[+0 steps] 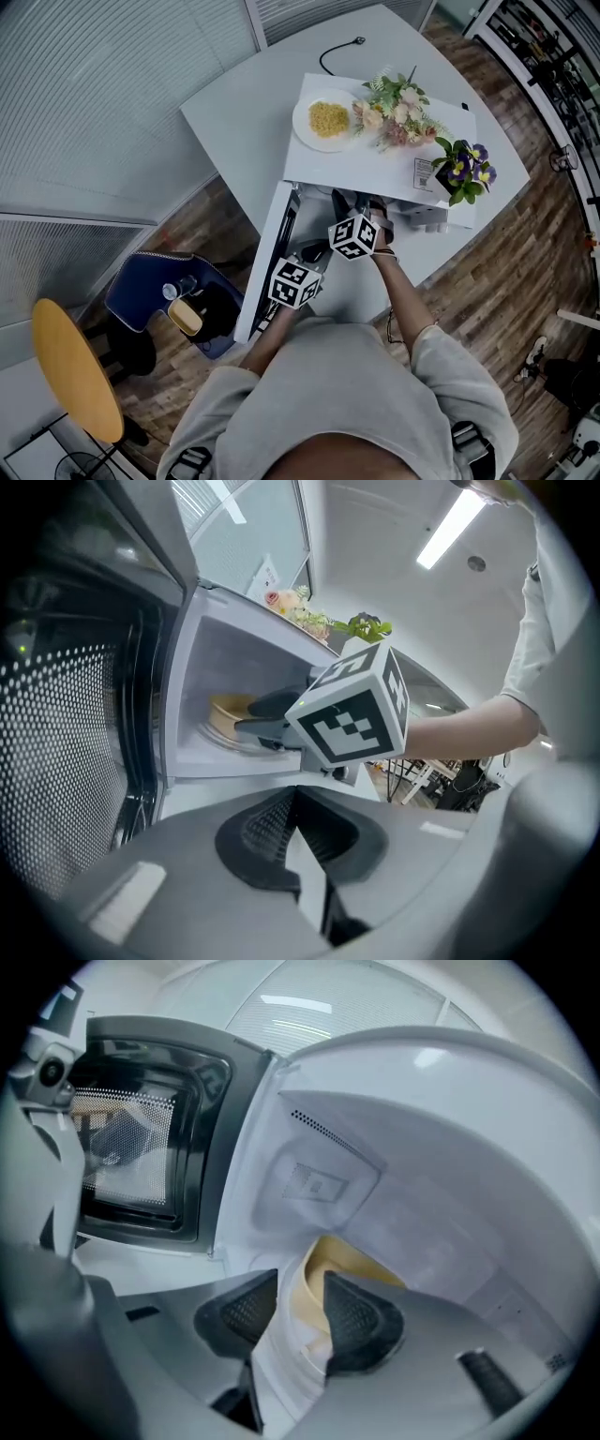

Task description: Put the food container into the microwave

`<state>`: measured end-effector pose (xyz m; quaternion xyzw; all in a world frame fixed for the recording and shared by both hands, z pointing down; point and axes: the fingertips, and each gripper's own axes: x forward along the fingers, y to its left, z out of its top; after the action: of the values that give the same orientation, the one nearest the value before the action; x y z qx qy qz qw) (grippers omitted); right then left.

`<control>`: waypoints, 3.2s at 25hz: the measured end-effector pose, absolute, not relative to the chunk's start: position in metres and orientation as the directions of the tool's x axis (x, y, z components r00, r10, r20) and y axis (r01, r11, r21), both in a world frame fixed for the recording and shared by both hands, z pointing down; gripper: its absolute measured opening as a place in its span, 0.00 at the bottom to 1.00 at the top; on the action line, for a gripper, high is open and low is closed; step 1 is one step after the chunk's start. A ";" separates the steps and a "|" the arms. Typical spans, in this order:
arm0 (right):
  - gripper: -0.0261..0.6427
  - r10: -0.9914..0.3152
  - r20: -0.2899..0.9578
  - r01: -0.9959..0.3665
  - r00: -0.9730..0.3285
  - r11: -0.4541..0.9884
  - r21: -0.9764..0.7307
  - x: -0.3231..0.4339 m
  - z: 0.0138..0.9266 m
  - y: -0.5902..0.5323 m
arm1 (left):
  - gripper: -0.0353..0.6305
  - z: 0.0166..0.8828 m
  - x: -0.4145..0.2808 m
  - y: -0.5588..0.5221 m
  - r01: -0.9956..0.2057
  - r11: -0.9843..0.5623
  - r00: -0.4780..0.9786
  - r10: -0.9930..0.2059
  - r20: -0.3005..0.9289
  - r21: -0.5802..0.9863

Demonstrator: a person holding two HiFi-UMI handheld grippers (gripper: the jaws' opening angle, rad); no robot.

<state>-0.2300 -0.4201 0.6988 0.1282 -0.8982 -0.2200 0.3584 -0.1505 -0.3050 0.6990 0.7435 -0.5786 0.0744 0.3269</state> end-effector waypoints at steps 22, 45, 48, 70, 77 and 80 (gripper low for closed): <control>0.06 -0.404 0.584 -0.122 -0.704 0.879 0.461 -0.169 0.679 -0.383 | 0.07 0.676 -0.123 -0.288 -0.926 -0.147 0.306 -0.831 0.465 0.347; 0.06 -0.475 0.427 -0.478 -0.770 0.872 0.107 -0.073 0.618 -0.376 | 0.07 0.651 -0.120 -0.304 -0.942 -0.171 0.287 -0.854 0.434 0.287; 0.06 -0.502 0.411 -0.507 -0.761 0.856 0.106 -0.056 0.610 -0.375 | 0.07 0.648 -0.114 -0.308 -0.940 -0.188 0.300 -0.853 0.428 0.284; 0.06 -0.648 0.395 -0.678 -0.651 0.731 0.081 0.027 0.598 -0.384 | 0.07 0.628 -0.128 -0.317 -0.950 -0.184 0.275 -0.874 0.400 0.252; 0.06 -0.675 0.391 -0.711 -0.625 0.700 0.071 0.038 0.596 -0.387 | 0.07 0.624 -0.133 -0.319 -0.951 -0.181 0.271 -0.879 0.392 0.251; 0.06 -0.681 0.395 -0.717 -0.617 0.693 0.075 0.040 0.595 -0.388 | 0.07 0.625 -0.134 -0.319 -0.951 -0.182 0.272 -0.878 0.394 0.251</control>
<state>0.0404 -0.3877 0.5954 0.3890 -0.8980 0.0449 0.2004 -0.1338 -0.3195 0.6247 0.7646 -0.5979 0.0801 0.2271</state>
